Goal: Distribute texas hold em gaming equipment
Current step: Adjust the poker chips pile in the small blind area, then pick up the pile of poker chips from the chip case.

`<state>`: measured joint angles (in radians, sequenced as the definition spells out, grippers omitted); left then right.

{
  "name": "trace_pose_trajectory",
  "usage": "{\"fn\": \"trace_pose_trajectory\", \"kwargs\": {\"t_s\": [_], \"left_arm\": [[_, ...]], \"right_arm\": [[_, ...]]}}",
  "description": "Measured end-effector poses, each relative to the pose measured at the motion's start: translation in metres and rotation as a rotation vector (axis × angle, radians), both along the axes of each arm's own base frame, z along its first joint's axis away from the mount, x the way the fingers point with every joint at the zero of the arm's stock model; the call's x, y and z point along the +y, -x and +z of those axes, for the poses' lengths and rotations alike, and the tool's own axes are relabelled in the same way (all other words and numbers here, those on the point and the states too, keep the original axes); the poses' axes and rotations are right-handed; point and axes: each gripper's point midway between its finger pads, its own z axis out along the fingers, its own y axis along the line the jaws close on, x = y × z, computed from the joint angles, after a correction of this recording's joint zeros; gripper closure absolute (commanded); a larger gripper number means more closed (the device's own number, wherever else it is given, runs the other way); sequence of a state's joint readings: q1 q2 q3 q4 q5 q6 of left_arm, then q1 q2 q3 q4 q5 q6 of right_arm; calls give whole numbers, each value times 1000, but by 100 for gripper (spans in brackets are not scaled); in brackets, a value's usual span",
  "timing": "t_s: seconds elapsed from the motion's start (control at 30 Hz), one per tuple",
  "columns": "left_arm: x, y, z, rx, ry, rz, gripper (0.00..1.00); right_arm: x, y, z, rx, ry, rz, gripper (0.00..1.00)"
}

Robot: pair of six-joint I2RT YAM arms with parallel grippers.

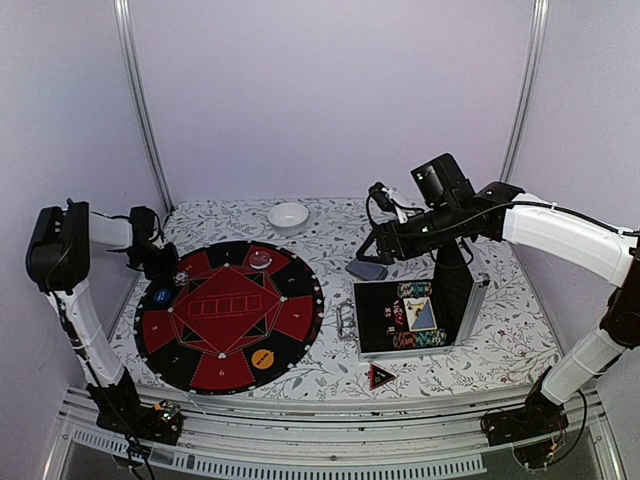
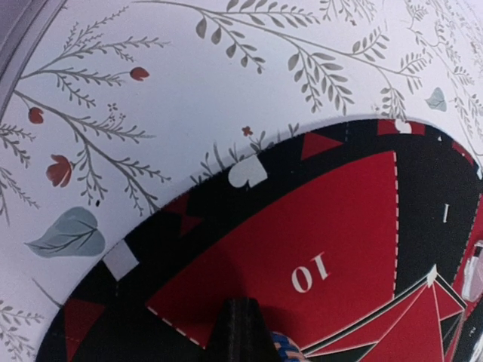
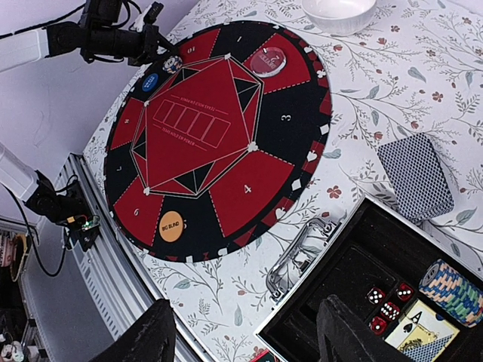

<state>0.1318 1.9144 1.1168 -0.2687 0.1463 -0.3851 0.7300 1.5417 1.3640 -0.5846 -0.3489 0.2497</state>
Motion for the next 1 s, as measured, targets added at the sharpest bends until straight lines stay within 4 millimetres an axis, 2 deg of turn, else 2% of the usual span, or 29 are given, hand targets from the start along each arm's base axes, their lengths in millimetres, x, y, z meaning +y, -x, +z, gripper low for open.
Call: {"fn": "trace_pose_trajectory", "kwargs": {"t_s": [0.17,0.3,0.4,0.53,0.6,0.73,0.8,0.9,1.0], "left_arm": [[3,1,4,10,-23,8,98],[14,-5,20,-4,-75,27,82],[22,-13,52,-59,-125,44,69],[25,-21,120,-200,-206,58,47],[17,-21,151,-266,-245,37,42],[-16,-13,203,-386,-293,-41,36],[-32,-8,221,-431,-296,-82,35],[-43,4,239,-480,-296,-117,34],[-48,15,241,-493,-286,-136,33]], "right_arm": [[-8,-3,-6,0,44,-34,35],[-21,-12,-17,1,135,-102,35],[-31,-23,-34,4,234,-171,35],[-49,-35,-68,21,406,-262,37],[-57,-40,-83,29,479,-294,40],[-67,-52,-106,31,597,-336,43],[-71,-57,-117,31,653,-356,46],[-78,-63,-131,32,725,-381,50],[-84,-68,-143,30,783,-399,53]]}}
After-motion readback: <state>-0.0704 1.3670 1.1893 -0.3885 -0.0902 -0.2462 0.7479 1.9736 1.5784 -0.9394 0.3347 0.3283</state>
